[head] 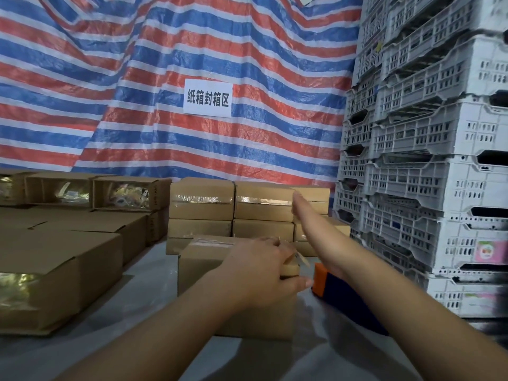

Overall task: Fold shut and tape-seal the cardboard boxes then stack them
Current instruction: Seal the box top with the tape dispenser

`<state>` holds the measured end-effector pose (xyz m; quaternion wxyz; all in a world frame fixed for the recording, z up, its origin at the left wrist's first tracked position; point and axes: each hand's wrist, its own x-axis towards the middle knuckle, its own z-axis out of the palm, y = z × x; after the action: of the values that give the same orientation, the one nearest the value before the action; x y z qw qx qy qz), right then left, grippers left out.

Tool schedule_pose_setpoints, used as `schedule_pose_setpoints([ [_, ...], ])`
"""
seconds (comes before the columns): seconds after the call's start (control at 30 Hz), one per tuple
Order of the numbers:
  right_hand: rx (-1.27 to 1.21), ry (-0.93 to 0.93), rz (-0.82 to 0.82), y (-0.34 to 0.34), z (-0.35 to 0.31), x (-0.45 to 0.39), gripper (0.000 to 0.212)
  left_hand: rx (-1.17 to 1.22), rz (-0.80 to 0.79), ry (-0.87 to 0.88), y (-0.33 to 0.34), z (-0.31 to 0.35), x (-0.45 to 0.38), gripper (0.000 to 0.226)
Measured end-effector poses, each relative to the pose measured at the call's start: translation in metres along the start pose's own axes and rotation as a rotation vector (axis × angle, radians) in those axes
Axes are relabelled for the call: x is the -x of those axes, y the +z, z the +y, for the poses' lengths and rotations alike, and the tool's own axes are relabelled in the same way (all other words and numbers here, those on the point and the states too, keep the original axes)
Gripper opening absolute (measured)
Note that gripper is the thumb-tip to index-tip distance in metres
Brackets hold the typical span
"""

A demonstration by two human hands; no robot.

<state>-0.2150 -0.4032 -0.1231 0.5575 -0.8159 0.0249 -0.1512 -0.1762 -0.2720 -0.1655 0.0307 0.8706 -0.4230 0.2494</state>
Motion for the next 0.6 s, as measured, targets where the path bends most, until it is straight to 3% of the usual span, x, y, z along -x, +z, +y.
schedule_pose_setpoints([
  [0.2, -0.228, 0.233, -0.066, 0.027, 0.035, -0.013, 0.078, 0.052, 0.036, -0.016, 0.003, 0.000, 0.000, 0.080],
  [0.33, -0.293, 0.163, -0.013, 0.027, 0.044, -0.015, 0.051, 0.089, -0.070, -0.025, -0.008, 0.001, 0.003, 0.088],
  [0.47, -0.325, 0.134, -0.007, 0.032, 0.045, -0.011, 0.034, 0.403, -0.182, -0.075, -0.030, -0.016, 0.010, 0.052],
  [0.6, -0.309, 0.141, 0.018, 0.035, 0.043, -0.013, 0.047, 0.642, -0.072, -0.310, -0.046, -0.055, 0.031, 0.061],
])
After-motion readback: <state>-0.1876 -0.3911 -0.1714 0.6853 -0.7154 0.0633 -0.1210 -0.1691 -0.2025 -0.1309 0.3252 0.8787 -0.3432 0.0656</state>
